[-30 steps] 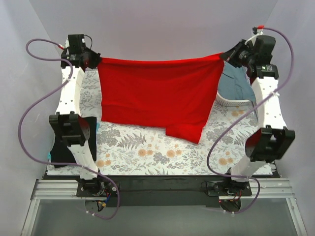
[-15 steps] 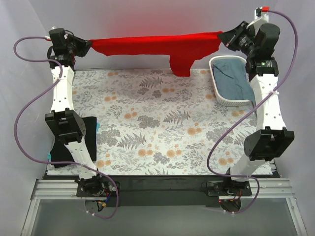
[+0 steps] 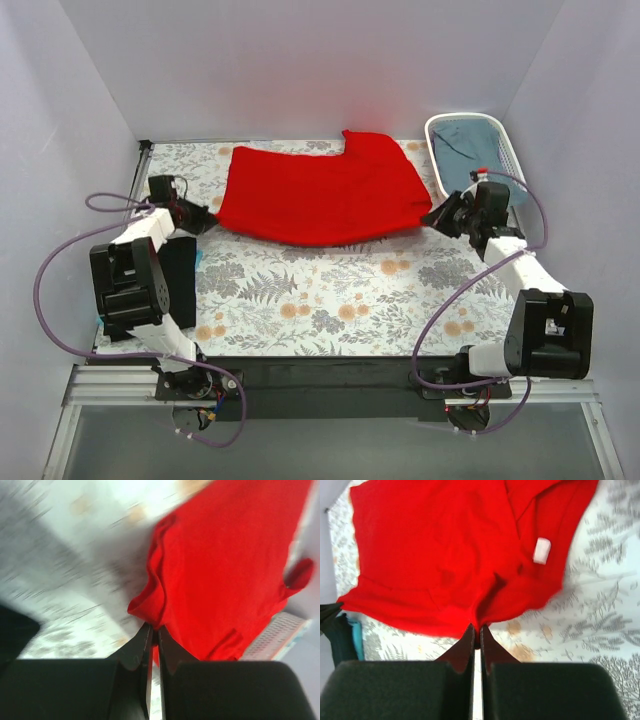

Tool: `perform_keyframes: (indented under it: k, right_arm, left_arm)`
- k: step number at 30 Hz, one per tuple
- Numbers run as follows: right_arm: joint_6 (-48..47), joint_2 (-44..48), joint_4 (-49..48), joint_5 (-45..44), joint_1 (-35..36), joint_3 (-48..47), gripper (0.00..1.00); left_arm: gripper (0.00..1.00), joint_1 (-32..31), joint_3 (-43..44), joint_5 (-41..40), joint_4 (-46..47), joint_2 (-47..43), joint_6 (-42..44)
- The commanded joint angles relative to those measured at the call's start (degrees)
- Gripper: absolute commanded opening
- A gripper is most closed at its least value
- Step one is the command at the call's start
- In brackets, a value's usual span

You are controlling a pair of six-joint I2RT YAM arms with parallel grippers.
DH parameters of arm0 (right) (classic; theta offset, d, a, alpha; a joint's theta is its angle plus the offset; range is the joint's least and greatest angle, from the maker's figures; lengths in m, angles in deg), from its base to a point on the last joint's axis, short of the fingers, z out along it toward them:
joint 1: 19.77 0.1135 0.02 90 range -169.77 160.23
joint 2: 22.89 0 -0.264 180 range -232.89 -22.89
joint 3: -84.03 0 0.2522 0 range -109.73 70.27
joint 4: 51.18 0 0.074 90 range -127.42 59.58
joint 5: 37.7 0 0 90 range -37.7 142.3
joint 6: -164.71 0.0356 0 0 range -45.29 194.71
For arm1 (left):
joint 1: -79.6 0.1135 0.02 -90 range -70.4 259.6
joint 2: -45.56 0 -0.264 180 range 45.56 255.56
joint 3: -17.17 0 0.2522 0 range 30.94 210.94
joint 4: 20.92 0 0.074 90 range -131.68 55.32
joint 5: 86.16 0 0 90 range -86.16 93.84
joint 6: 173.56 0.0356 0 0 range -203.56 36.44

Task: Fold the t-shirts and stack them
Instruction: Fold the tshirt

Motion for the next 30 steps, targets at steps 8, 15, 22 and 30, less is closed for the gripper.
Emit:
perform_keyframes:
  k: [8, 15, 22, 30]
  right_arm:
    - [-1.48, 9.92, 2.01, -4.52, -0.68, 18.39, 0.01]
    - [-3.68, 18.61, 12.56, -6.56, -3.75, 23.32, 0.01]
    - [-5.18, 23.19, 20.21, -7.88, -6.39, 23.24, 0.01]
    - [-5.36, 26.97, 25.22, -7.35, -7.71, 23.51, 0.16]
  left_arm:
    - [0.0, 0.53, -20.64, -5.96, -1.77, -14.47, 0.35]
    - [0.0, 0.53, -24.25, -11.51, -9.34, -20.45, 1.57]
    - [0.0, 0.53, -26.01, -13.62, -14.18, -24.76, 1.75]
    - [0.07, 0.53, -27.42, -13.44, -18.84, -28.27, 0.52]
